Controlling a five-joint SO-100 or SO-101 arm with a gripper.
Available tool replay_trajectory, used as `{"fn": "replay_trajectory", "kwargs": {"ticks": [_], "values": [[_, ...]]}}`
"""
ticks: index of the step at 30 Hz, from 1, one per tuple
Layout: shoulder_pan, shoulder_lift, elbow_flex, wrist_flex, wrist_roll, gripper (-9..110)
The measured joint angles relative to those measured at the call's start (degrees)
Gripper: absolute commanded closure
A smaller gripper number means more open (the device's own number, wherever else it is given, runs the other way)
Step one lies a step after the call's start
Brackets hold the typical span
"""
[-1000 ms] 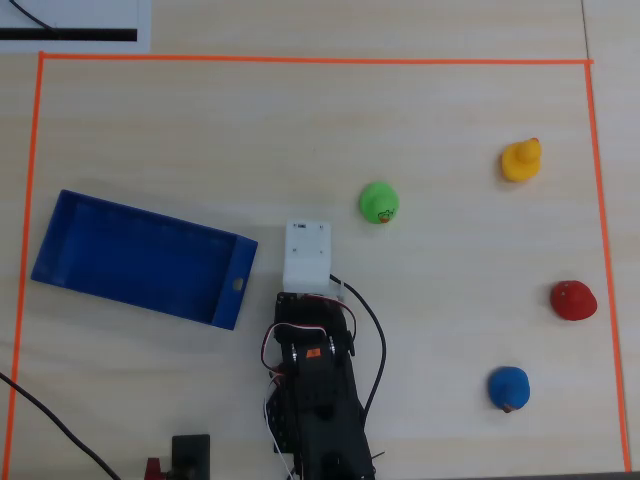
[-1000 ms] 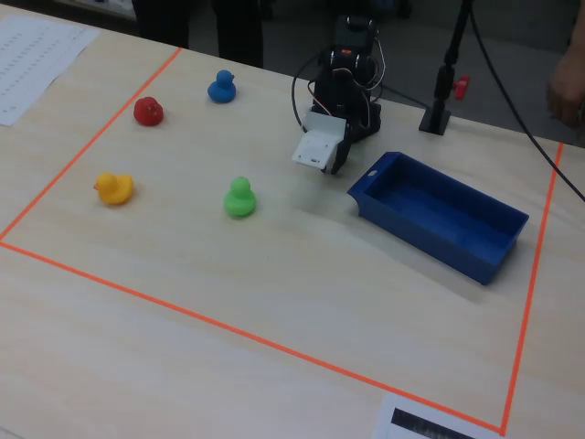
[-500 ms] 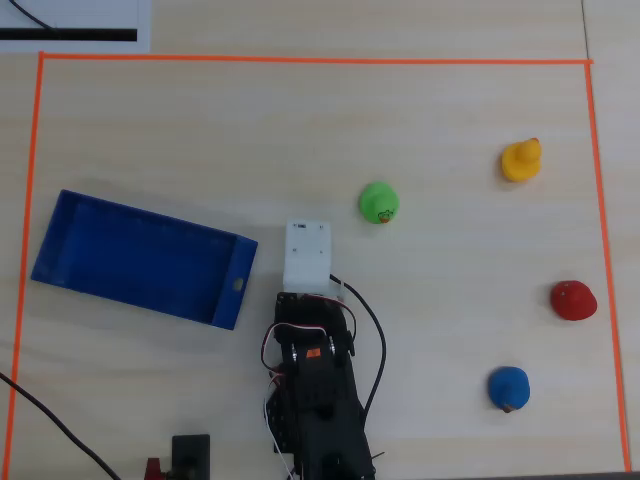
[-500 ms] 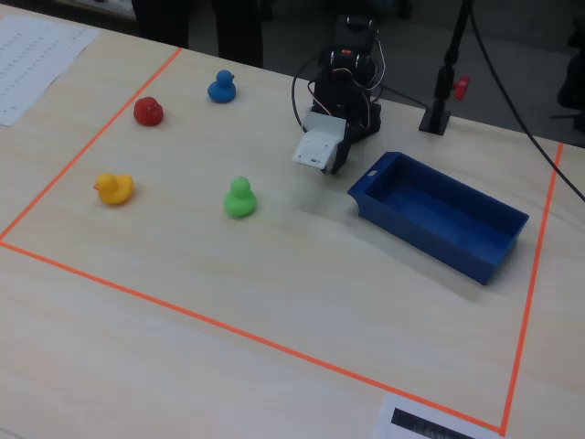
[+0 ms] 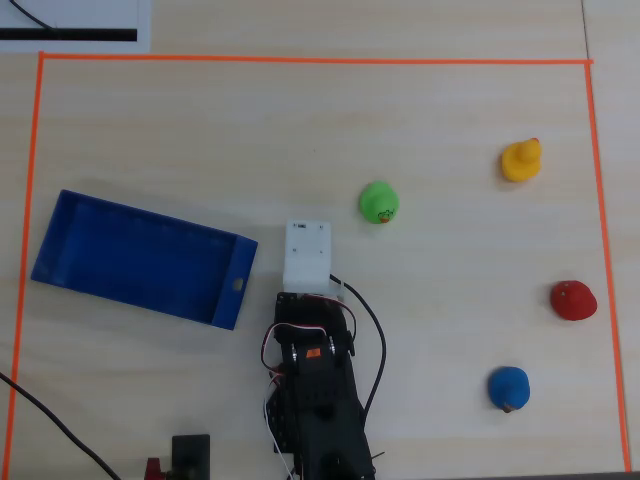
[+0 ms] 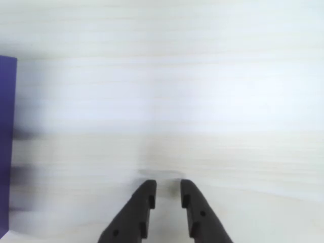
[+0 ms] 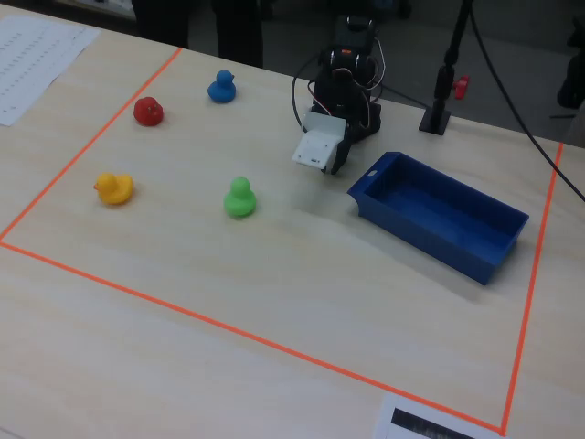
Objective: Grasp yellow duck and put it into box.
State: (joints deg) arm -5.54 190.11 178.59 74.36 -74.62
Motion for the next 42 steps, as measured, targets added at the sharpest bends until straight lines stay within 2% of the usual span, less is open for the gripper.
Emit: {"fn": "replay_trajectory", "kwargs": {"ticks": [18,20,21,22,26,32,35,42], "values": [[0.1,0.0,0.0,0.0,0.0,98],[0.1,0.0,0.0,0.0,0.0,93],[0.1,0.0,0.0,0.0,0.0,94],[0.1,0.0,0.0,0.0,0.0,101],[0.1,0.0,0.0,-0.2,-3.3,101],[3.7,-0.1,0.1,-16.1,-4.3,101],[7.1,-1.1,-1.0,-24.9,-8.7,101],[12.8,-18.3,-23.0,-27.6,-11.7,101]]}}
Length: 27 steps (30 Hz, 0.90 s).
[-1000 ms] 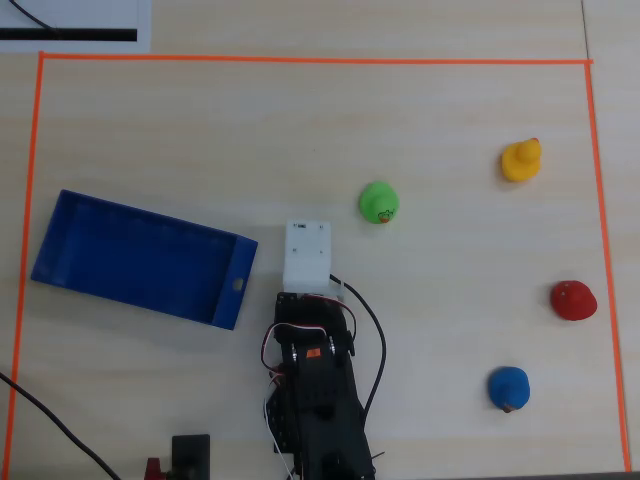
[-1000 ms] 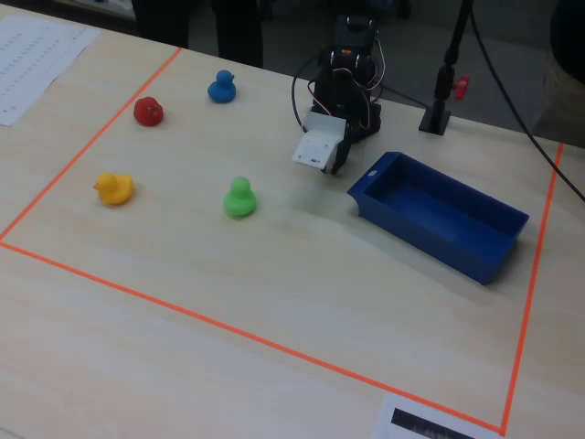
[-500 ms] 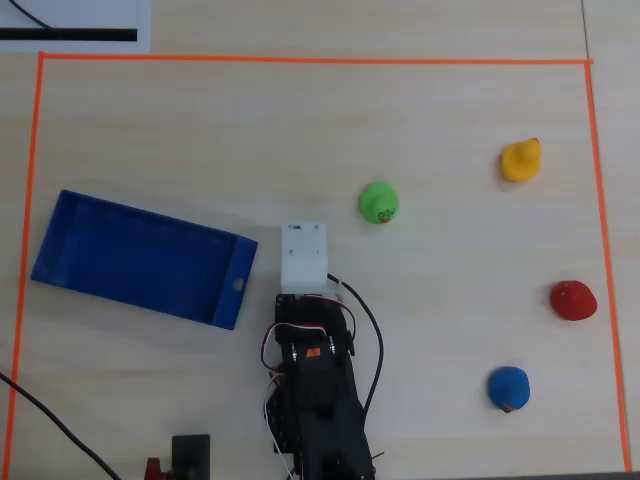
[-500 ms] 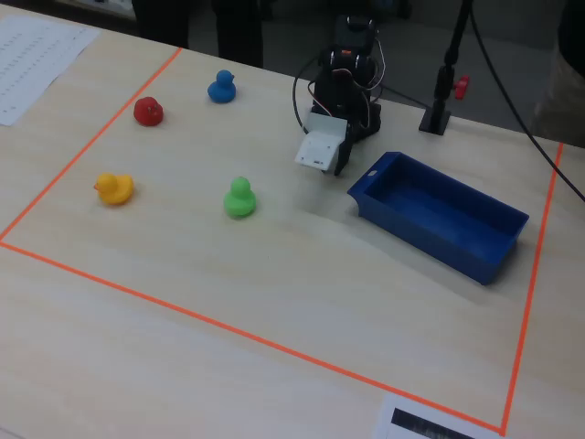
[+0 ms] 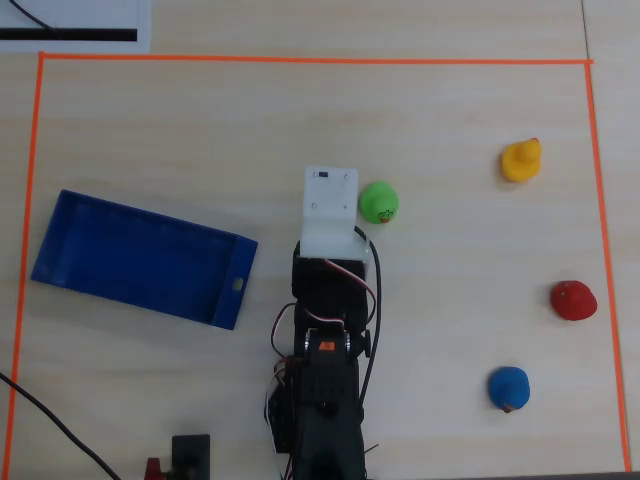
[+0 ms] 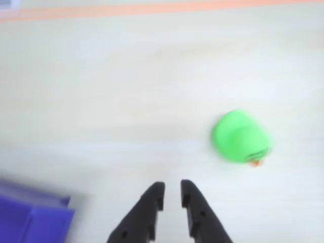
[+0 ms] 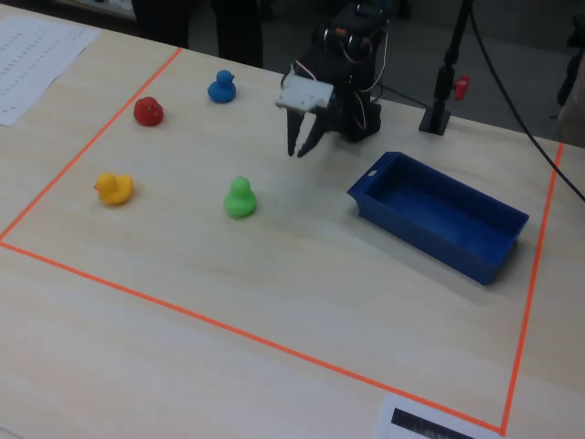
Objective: Grasp yellow duck and put it into box.
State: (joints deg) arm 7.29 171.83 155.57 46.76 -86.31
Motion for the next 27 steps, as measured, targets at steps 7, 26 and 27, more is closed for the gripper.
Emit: {"fn": "replay_trajectory", "kwargs": {"ticks": [7,26,27], "values": [[10.1,-30.1,-29.7,-2.3,1.1,101],[29.5,-88.1,-62.1,-31.0,6.2,101],[30.3,-90.0,-62.1,-33.6,6.2,101]]}}
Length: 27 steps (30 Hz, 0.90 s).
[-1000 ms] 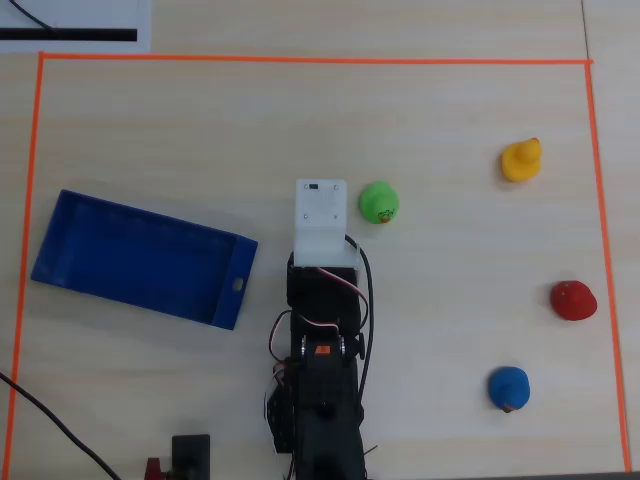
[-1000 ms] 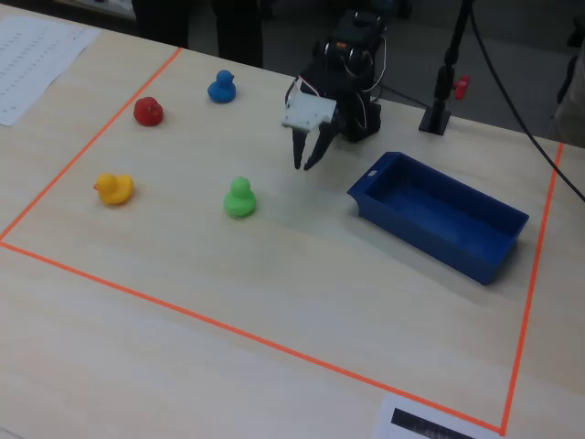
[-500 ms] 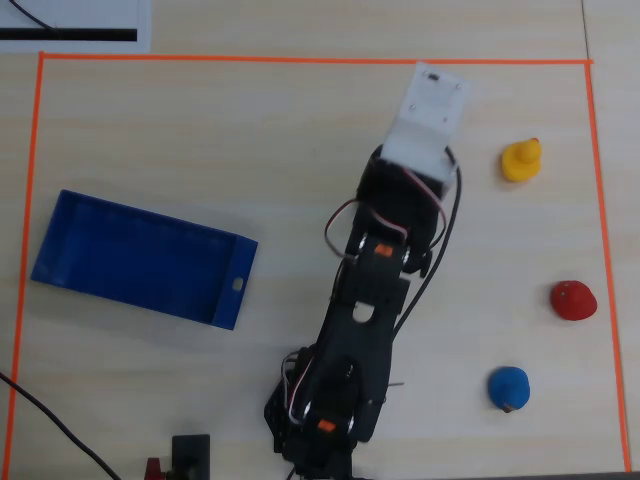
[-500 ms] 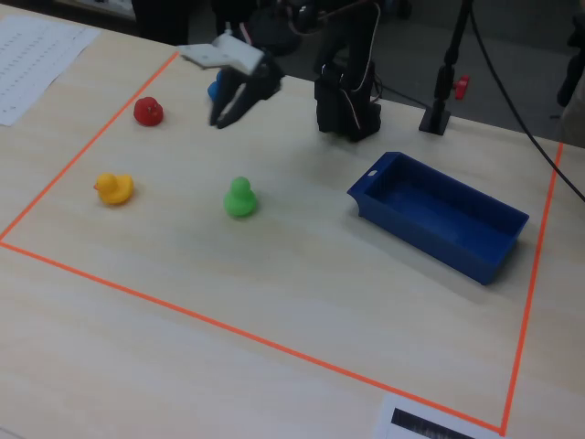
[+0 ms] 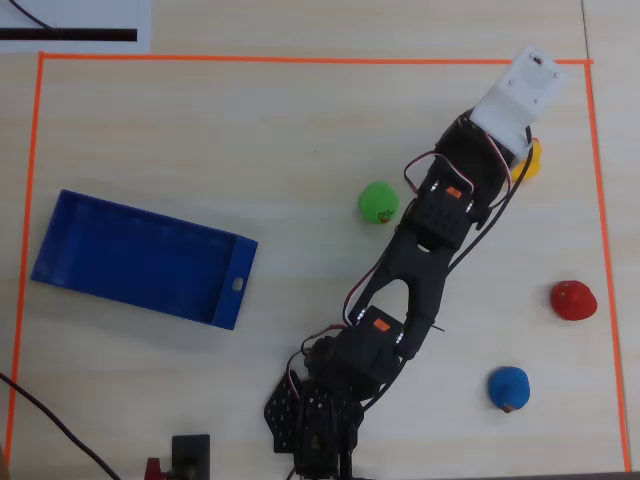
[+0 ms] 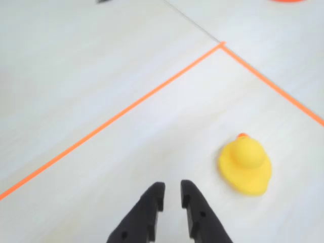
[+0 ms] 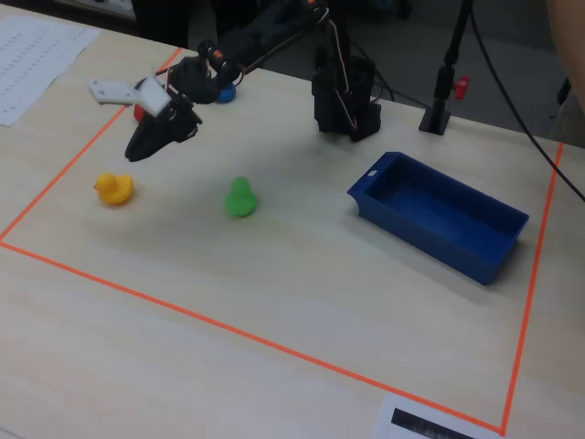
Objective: Grasp yellow duck and put it into box.
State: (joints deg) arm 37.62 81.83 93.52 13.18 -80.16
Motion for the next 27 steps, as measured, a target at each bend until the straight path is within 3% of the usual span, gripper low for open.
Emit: {"fn": "replay_trajectory", "kwargs": {"ticks": [11,17,27], "values": [[4.8,-14.7,0.0,-24.2,-4.9,101],[6.8,-15.8,0.0,-25.7,-5.3,64],[8.5,-16.9,-0.5,-23.6,-7.6,57]]}}
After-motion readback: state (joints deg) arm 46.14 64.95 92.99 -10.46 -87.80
